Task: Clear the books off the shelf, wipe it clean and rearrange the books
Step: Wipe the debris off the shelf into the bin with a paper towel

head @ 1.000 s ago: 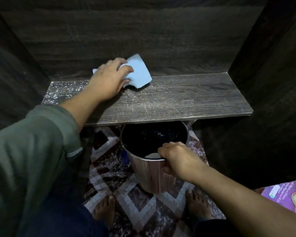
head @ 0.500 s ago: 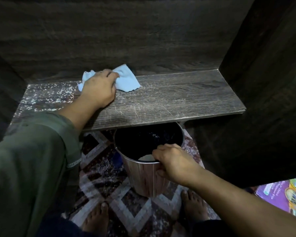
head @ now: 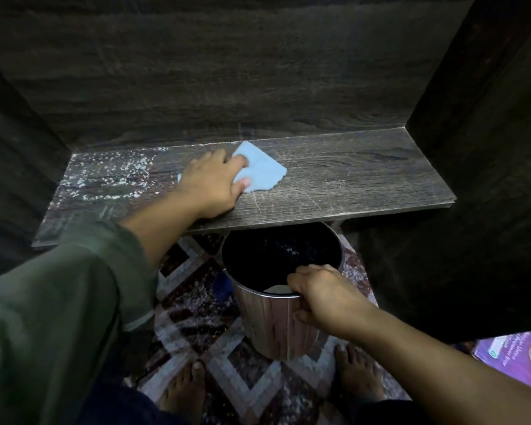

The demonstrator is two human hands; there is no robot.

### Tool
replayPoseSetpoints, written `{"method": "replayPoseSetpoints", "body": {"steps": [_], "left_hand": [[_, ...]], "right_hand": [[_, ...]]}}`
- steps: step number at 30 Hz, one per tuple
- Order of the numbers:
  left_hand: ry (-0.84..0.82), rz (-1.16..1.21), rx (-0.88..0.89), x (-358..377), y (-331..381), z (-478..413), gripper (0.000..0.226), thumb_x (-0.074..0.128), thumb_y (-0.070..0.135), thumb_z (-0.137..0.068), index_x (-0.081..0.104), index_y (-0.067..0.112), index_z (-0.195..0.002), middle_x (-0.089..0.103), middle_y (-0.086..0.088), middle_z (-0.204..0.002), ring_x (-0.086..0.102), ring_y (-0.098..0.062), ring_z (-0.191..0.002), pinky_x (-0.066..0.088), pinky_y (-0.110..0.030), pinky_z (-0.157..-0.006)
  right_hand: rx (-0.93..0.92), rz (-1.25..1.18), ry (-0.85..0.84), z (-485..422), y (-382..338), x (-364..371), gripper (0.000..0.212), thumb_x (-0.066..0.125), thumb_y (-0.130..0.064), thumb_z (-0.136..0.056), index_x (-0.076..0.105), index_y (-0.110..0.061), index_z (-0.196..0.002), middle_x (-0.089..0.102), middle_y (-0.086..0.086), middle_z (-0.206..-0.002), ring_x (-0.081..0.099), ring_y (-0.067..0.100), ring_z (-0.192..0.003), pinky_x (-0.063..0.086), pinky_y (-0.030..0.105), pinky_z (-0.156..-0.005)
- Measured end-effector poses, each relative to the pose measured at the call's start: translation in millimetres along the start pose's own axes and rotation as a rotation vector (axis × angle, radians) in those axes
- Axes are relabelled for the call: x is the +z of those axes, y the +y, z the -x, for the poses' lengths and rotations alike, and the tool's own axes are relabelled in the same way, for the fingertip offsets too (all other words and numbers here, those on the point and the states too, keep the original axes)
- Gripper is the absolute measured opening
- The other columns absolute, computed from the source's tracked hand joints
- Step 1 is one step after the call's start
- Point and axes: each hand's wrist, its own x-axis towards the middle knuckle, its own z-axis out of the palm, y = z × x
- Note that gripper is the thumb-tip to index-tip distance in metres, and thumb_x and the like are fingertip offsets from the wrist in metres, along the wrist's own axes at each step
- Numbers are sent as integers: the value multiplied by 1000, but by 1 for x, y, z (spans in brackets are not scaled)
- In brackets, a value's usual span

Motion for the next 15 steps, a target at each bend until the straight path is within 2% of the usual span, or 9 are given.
{"method": "replayPoseSetpoints", "body": {"steps": [3,6,8,10,12,15], "left_hand": [[-23,22,30,-11,-7,0,36,43,44,-97,40,27,-128,48,-14,-117,48,-35,-113,40,-45,-93],[197,-38,18,-31,-20,-19,37,52,39,-95,47,22,-128,48,-17,-115,47,-37,-109,39,-47,-90],[282,-60,-16,-37,-29,-31,41,56,37,-94,46,23,-131,46,-18,-119,44,-37,-111,36,-48,-92],[218,-82,-11,-31,-35,-38,50,55,38,-94,40,26,-139,45,-19,-121,42,-38,-113,36,-49,-94],[79,-66,-10,-16,-35,-41,51,48,42,-96,36,29,-144,44,-17,-128,40,-36,-119,35,-48,-99],[-28,4,-98,-6,-30,-44,51,41,51,-97,34,36,-145,40,-12,-139,37,-34,-129,28,-47,-106]], "right_hand": [[13,12,-15,1,0,-1,33,71,-22,-72,57,-18,-101,57,3,-105,52,25,-105,34,31,-82],[9,-8,28,0,0,0,29,72,-21,-70,57,-18,-95,58,3,-99,54,27,-101,37,34,-81],[11,-8,38,0,0,-2,27,71,-21,-71,58,-18,-95,58,4,-97,55,27,-100,37,35,-81],[12,-5,39,0,0,-3,31,73,-23,-70,59,-17,-97,59,4,-99,54,28,-101,36,34,-82],[12,-3,39,0,1,-4,34,75,-24,-68,59,-17,-97,58,4,-99,54,28,-101,37,34,-82],[7,-10,53,1,4,-2,32,75,-20,-65,59,-18,-93,58,3,-94,55,28,-96,36,33,-78]]}}
